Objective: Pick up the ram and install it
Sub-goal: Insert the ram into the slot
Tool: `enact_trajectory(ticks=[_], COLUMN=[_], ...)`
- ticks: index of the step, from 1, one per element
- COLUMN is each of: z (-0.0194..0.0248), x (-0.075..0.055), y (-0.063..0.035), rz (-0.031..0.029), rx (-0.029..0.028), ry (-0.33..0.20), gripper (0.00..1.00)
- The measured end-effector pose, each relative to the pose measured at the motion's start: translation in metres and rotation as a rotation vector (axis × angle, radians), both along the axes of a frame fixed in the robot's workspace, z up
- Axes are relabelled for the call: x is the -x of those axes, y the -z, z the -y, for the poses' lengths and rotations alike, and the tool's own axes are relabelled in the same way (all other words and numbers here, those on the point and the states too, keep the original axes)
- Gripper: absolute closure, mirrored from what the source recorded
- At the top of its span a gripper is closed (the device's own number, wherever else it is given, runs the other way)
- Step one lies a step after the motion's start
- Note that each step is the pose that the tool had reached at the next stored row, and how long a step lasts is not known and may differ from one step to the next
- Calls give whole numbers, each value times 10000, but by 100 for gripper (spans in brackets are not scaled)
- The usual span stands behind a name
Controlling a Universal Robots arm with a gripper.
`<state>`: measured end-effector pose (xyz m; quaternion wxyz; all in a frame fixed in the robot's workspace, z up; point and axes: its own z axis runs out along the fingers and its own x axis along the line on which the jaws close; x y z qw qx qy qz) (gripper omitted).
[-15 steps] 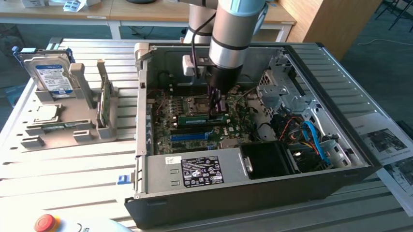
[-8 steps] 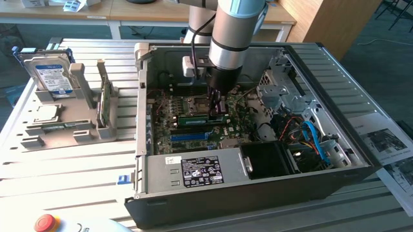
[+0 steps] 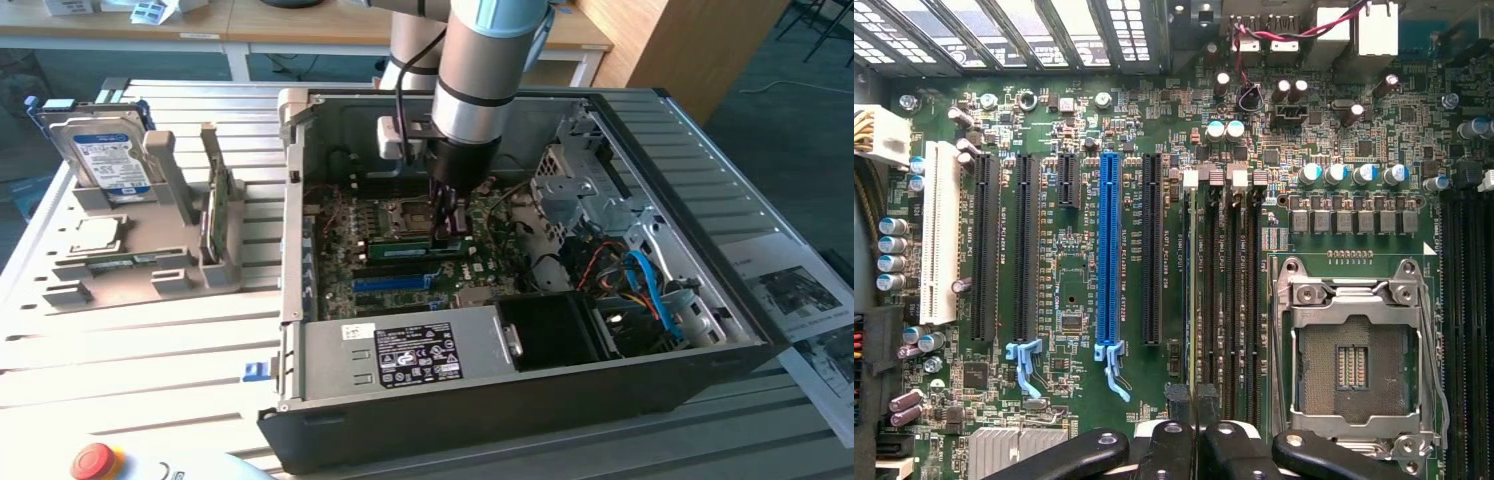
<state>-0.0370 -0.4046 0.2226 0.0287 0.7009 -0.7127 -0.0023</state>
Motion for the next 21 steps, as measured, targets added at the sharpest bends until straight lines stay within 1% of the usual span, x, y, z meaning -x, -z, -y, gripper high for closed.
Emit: enact_trajectory(ticks=[3,5,6,7,18,21], z=[0,0,0,0,0,0], x=[0,0,0,0,0,0], y=[0,0,0,0,0,-26], rz=[1,1,0,0,1,0], rx=[-2,-1,-1,-1,-2,0], ry=[0,0,0,0,0,0], gripper=[87,76,76,69,69,69])
